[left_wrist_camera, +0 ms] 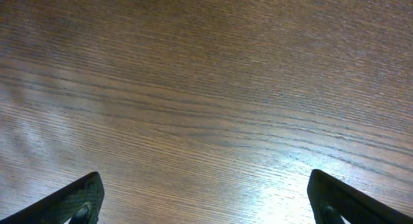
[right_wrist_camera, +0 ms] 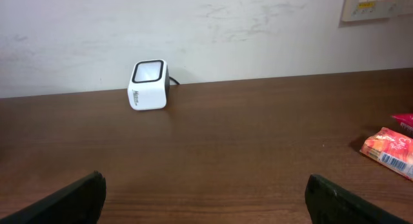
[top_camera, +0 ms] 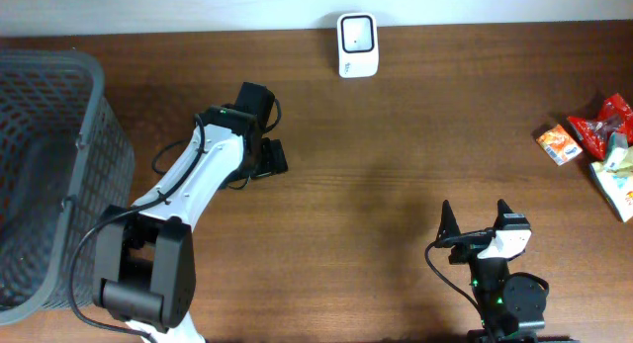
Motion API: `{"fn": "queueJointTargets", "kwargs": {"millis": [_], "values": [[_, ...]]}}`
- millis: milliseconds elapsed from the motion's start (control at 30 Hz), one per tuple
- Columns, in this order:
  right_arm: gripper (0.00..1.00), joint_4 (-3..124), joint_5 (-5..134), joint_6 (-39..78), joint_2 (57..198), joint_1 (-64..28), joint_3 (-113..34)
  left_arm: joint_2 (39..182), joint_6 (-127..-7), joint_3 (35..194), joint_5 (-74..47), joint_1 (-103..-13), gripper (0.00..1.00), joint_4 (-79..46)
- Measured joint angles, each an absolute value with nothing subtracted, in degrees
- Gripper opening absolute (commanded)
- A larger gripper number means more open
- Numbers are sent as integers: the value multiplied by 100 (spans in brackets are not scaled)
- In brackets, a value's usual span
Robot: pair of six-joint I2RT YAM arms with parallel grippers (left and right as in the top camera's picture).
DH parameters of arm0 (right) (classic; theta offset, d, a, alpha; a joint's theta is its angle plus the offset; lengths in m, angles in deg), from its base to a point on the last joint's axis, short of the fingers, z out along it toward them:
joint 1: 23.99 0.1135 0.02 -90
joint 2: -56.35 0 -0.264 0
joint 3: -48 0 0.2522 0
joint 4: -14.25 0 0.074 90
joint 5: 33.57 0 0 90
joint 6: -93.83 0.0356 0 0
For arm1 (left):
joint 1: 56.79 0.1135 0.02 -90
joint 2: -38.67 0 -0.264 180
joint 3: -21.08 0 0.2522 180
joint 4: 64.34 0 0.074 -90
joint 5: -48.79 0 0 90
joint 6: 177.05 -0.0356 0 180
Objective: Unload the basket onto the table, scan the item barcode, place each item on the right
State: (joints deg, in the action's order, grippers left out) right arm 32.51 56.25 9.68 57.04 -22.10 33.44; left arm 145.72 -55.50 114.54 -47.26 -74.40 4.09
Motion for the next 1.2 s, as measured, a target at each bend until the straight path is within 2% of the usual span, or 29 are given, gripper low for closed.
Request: {"fn": "queueJointTargets", "kwargs": {"millis": [767,967,1100,1200], "values": [[99,3251,5625,970,5704,-2210,3344,14565,-5550,11454,-4726,-7438,99,538],[99,3251,5625,968,5704,-2212,3344,12976,-6006,11430,-4573,-7473,99,444],[98,3251,5625,968,5704,-2212,3344,11610,-6590,10247,-4509,-7652,99,-139],[99,3248,5625,968,5700,-2212,3344,10432,-7600,8389,-3775,-7656,99,-2460]]}}
